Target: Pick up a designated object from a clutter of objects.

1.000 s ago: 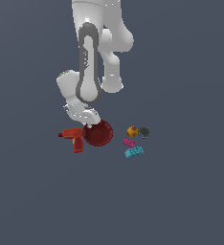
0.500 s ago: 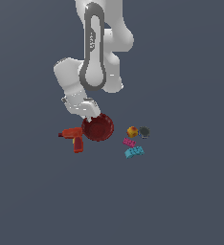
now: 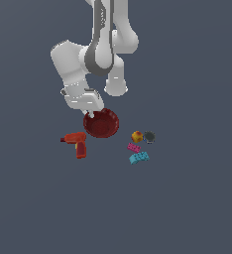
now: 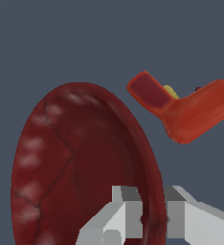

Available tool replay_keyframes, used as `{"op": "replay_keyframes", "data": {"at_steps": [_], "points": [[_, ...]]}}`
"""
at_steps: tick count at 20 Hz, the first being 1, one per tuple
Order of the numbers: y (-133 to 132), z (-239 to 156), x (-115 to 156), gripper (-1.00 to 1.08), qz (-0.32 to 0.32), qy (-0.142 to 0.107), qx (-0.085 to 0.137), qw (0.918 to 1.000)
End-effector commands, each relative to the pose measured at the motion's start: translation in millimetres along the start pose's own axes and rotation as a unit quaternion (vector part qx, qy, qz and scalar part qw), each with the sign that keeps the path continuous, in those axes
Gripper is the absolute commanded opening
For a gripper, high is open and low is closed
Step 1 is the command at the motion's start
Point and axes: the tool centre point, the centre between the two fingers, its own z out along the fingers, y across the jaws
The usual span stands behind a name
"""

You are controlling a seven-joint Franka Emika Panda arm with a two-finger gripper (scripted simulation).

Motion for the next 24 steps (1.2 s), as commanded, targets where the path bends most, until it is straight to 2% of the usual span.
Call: {"op": "replay_keyframes", "data": {"at_steps": [1, 16, 24], "points": [[-7, -17, 1, -1.0, 0.0, 0.001, -0.001, 1.0], [-54, -130, 4, -1.0, 0.0, 0.002, -0.003, 1.0], [-72, -170, 6, -1.0, -0.001, 0.002, 0.0, 1.0]]}}
